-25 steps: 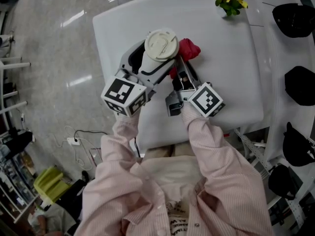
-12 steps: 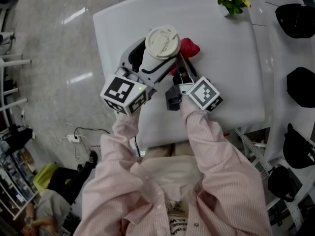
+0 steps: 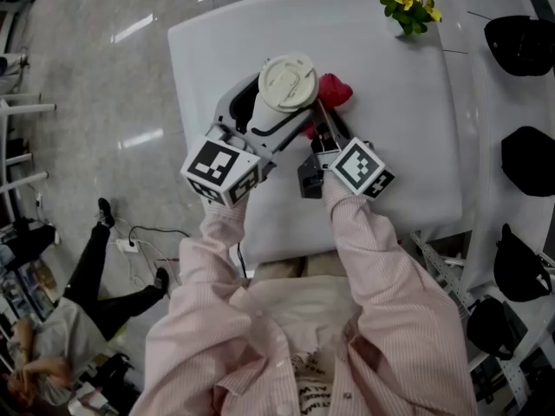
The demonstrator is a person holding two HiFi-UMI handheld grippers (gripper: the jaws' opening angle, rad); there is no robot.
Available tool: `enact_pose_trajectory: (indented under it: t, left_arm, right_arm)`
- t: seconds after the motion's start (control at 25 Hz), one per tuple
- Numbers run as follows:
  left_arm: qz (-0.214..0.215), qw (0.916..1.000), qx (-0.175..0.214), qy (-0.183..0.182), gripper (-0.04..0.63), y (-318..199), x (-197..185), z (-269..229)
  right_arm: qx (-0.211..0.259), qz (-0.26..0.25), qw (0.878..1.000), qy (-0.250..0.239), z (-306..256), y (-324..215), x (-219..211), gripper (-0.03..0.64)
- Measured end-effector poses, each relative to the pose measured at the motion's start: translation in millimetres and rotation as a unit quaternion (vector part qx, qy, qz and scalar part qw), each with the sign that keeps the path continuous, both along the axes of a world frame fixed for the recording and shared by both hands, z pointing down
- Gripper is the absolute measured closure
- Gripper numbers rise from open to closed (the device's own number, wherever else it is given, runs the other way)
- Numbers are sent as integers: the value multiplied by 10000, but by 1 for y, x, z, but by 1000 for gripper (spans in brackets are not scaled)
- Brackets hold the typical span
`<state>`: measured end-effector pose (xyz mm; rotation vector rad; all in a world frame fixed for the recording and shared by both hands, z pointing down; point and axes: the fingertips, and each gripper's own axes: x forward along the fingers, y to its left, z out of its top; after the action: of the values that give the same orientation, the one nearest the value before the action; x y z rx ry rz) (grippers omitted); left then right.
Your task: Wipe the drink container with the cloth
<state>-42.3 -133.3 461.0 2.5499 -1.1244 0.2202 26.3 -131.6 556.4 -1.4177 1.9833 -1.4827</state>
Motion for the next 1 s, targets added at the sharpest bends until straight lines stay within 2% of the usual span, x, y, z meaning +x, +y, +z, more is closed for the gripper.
enact_pose_trajectory:
  t: [0.2,0.4,0.64,0.8,1.0]
  left_arm:
    - [31,10000,35,6,212,-1,2,-3]
    - [32,10000,10,-7,212,-1,1,-2]
    - [38,10000,-66,-26,212,-1,2,-1]
    - [38,9999,-94,-43,212,-1,2,-1]
    - [27,9999,-117,-65,212,-1,1,0]
  right_arm:
    - [299,-489,9972,475,-27,-5,18,571]
    - [832,-1309,9845,817,-74,-21,25,571]
    - [1115,-2482,9601,652,-119,-41,16,571]
    - [1081,-3163,9411,507,-130,-48,5,571]
    - [848,-3752,9225,321,-124,-48,-10,571]
